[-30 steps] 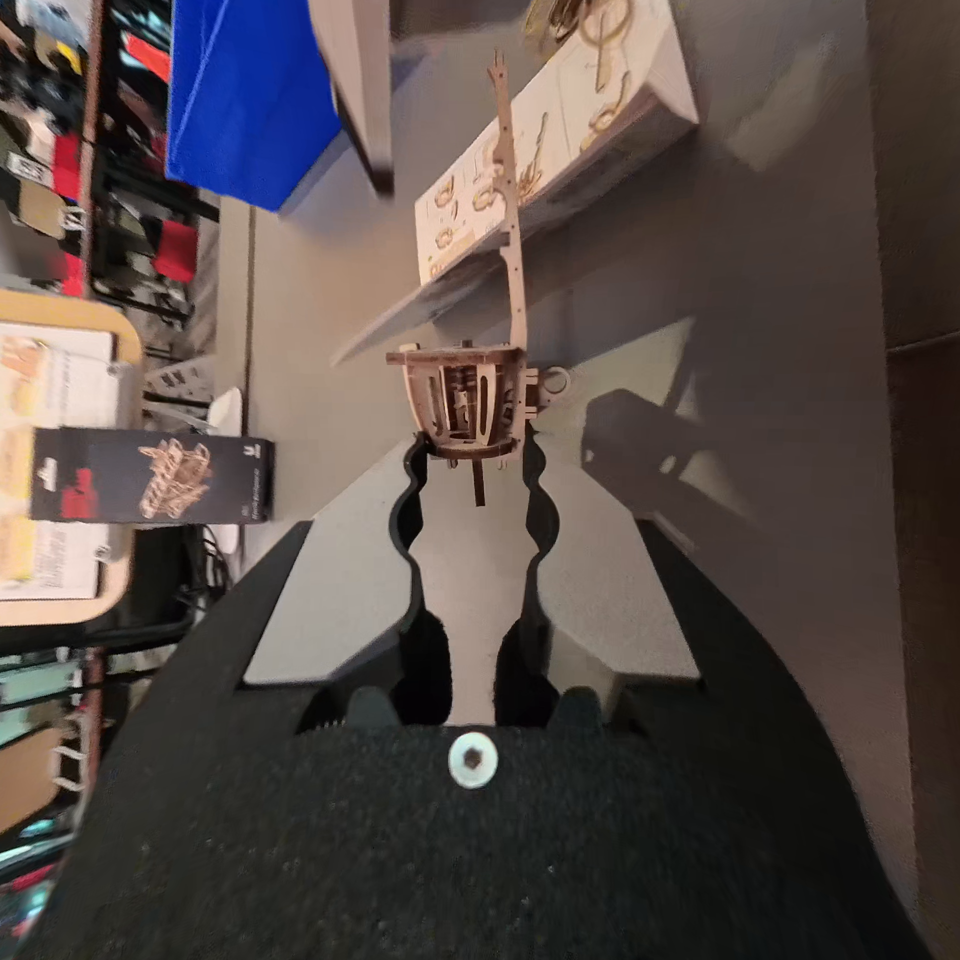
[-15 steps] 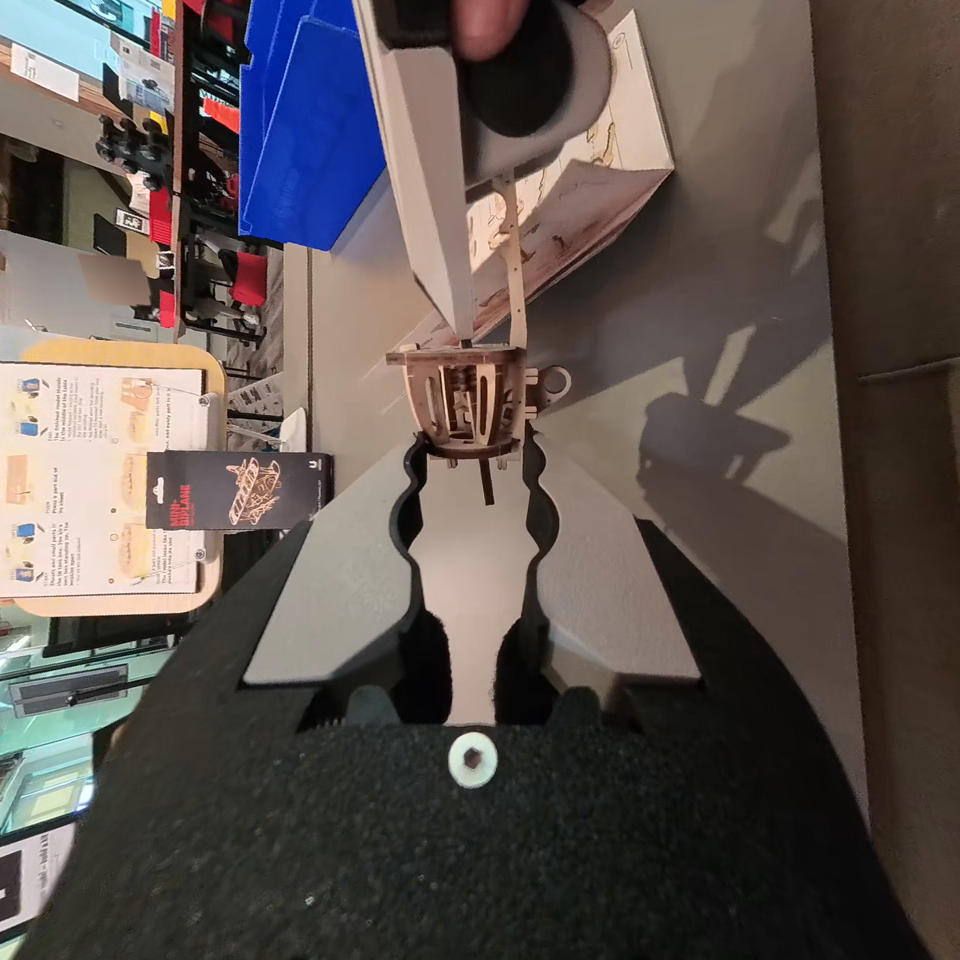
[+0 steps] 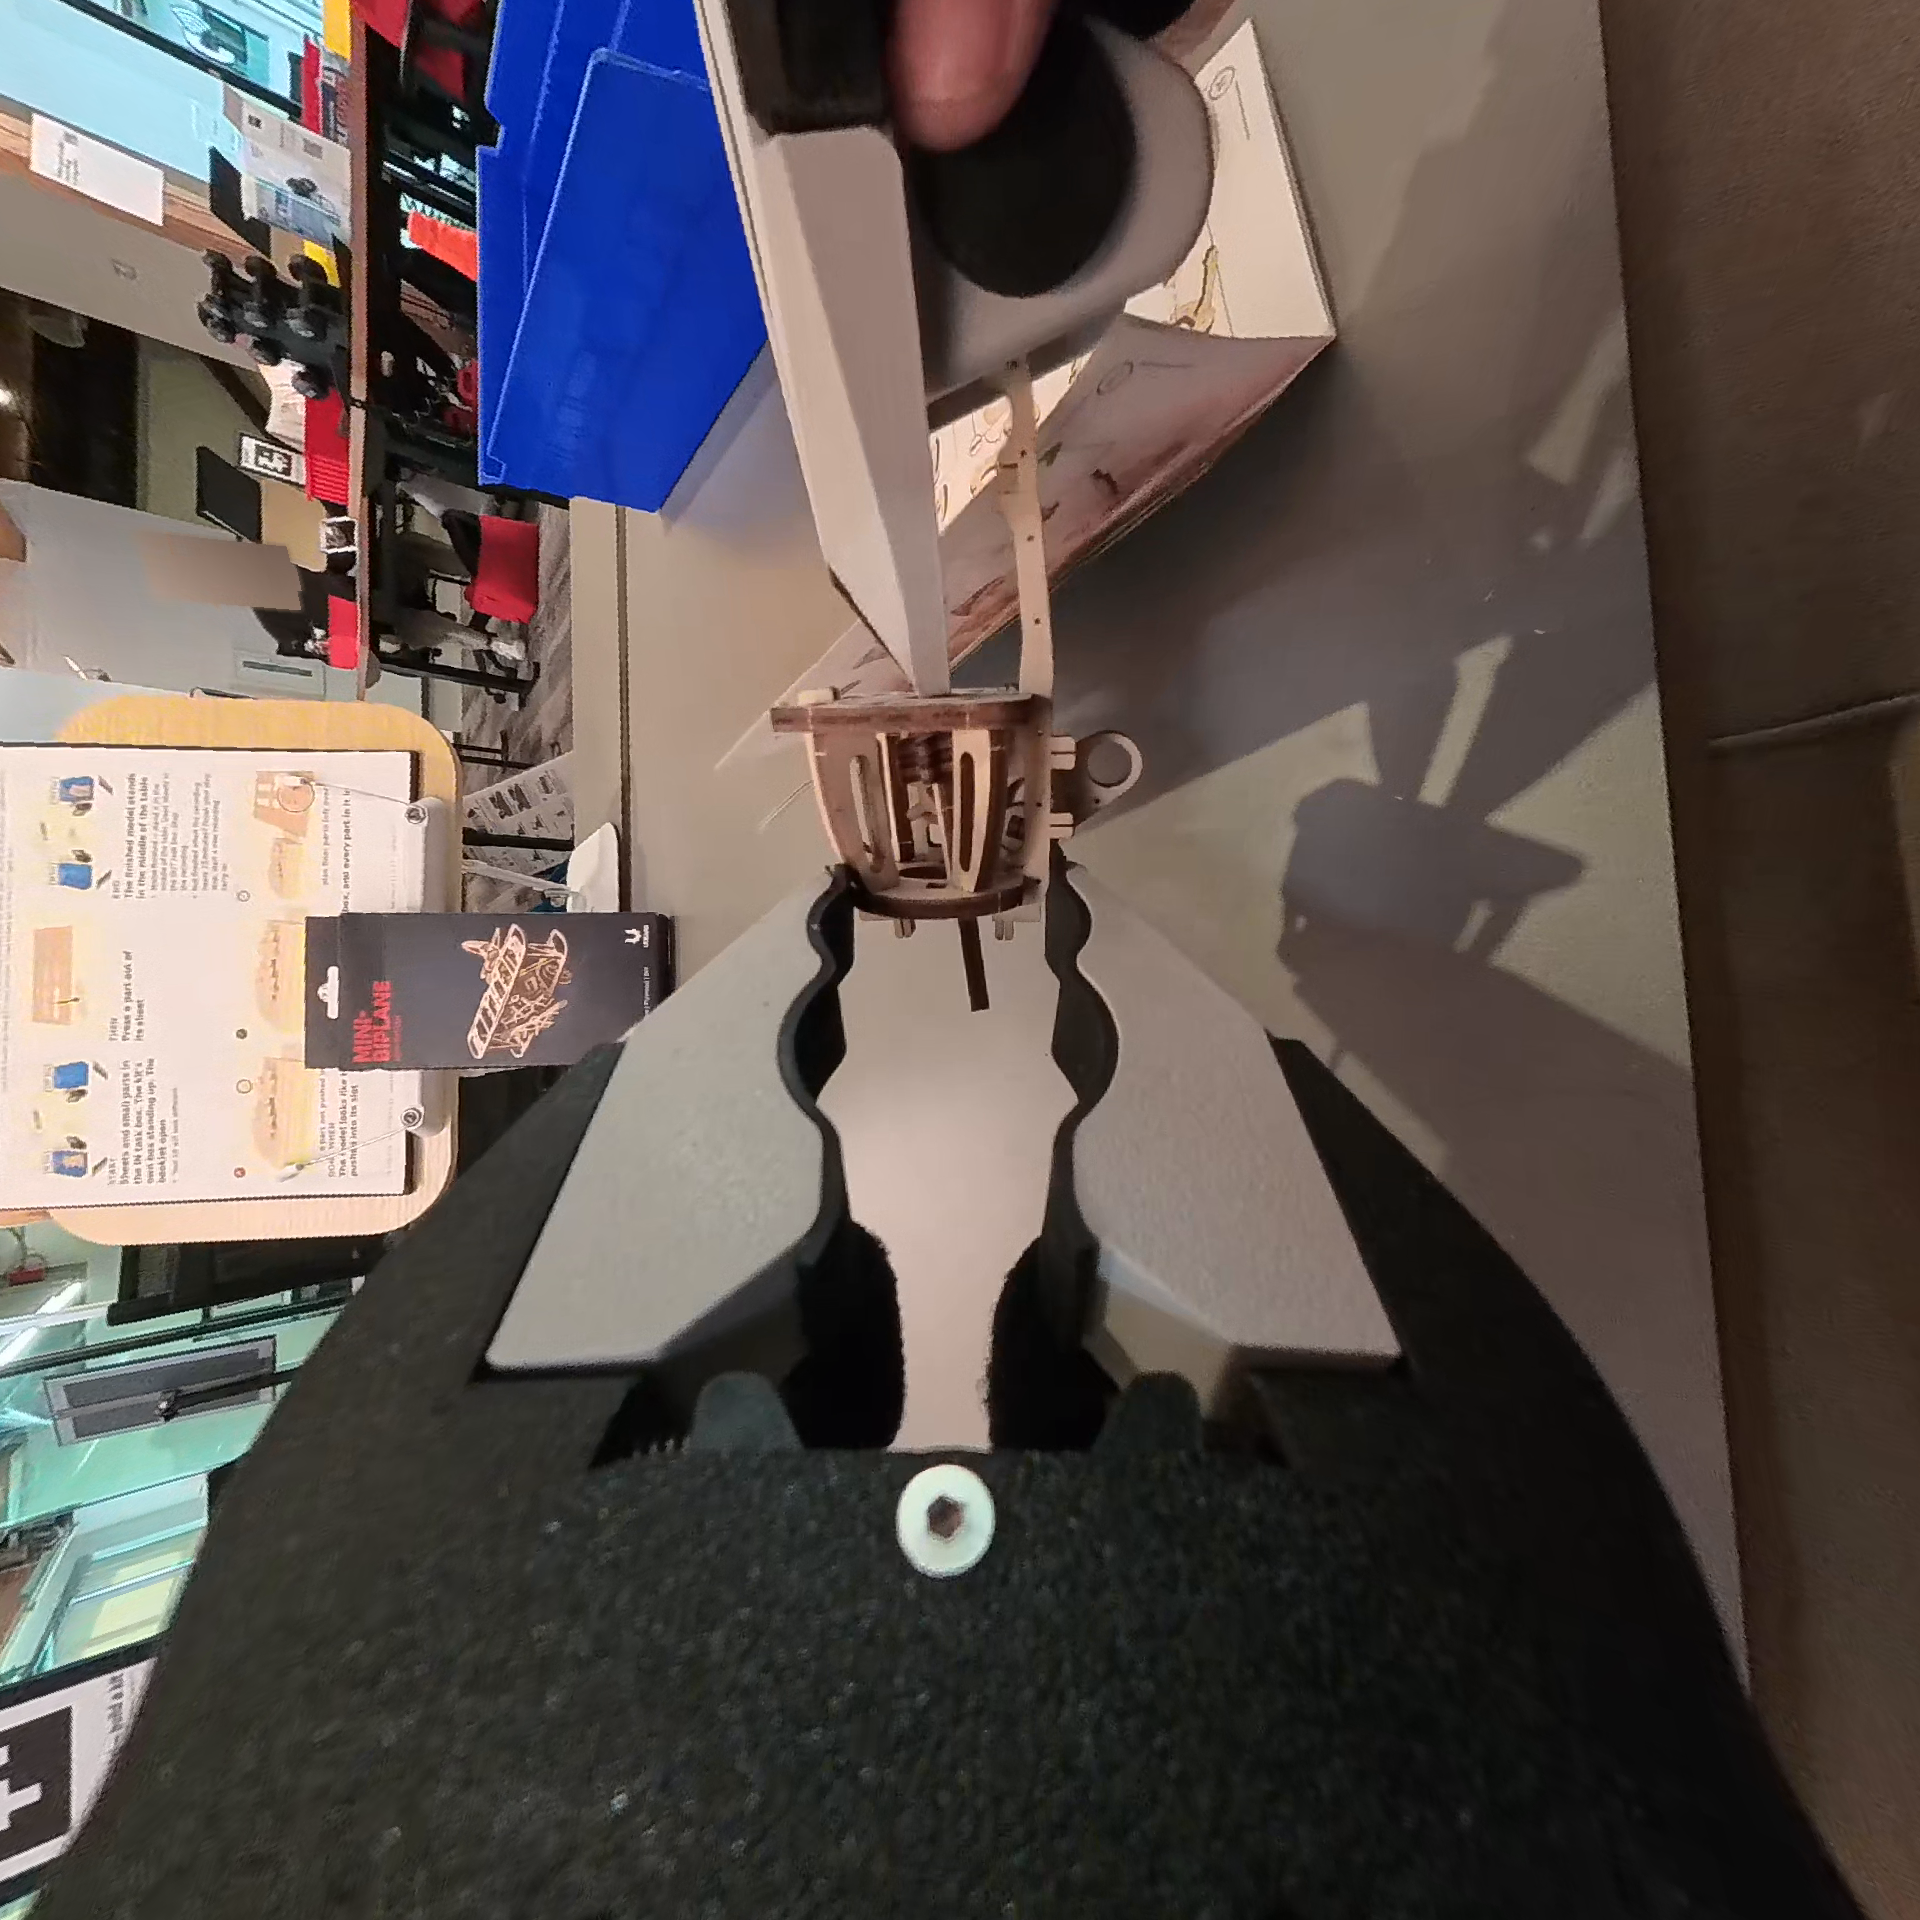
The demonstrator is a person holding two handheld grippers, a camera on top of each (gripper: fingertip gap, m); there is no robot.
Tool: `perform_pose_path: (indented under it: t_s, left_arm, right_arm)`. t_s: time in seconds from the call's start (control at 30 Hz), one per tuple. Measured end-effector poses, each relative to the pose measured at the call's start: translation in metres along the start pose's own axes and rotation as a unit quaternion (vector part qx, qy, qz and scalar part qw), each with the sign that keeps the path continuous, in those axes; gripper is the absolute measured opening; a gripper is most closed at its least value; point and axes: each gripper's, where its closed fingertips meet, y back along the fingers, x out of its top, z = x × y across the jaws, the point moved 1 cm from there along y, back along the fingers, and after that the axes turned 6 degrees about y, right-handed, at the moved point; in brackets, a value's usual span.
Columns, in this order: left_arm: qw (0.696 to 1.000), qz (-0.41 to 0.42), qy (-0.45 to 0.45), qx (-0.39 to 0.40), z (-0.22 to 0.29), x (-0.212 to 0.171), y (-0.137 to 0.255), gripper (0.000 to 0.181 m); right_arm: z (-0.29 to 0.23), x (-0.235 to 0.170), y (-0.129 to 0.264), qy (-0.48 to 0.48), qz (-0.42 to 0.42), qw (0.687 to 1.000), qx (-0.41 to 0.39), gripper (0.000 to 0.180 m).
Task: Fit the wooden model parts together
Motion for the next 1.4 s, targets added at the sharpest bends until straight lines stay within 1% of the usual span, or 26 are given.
perform_pose_path:
  t_s: [0.23,0.4,0.57,0.7,0.77,1.1,1.3,1.4]
  left_arm:
    - [1.0,0.001,0.015,-0.004,-0.001,-0.001,0.001,0.034]
    - [1.0,-0.021,0.023,-0.001,-0.006,-0.017,0.0,0.034]
    - [1.0,-0.01,0.021,-0.003,-0.004,-0.009,-0.001,0.034]
    - [1.0,-0.007,0.012,-0.004,-0.001,-0.006,-0.001,0.034]
    - [1.0,-0.004,0.012,-0.004,-0.001,-0.005,-0.001,0.034]
    - [1.0,-0.001,0.013,-0.006,0.0,-0.002,0.0,0.034]
    - [0.999,-0.003,0.034,-0.019,0.002,-0.002,-0.001,0.034]
    - [0.999,0.0,0.034,-0.022,0.003,-0.002,-0.001,0.034]
  right_arm:
    - [0.001,0.002,0.001,0.017,0.002,1.0,-0.009,0.0]
    - [0.007,0.005,0.011,0.007,0.016,1.0,-0.014,0.0]
    - [0.005,0.001,0.007,0.008,0.009,1.0,-0.01,0.0]
    - [0.0,0.002,0.003,0.013,0.009,1.0,0.0,0.012]
    - [0.002,0.001,0.002,0.007,0.007,1.0,-0.001,0.014]
    - [0.0,0.0,-0.002,0.014,0.004,1.0,-0.002,0.002]
    - [0.001,-0.002,-0.002,0.037,-0.006,0.999,-0.015,0.002]
    - [0.0,-0.003,-0.002,0.031,-0.007,0.999,-0.01,0.002]
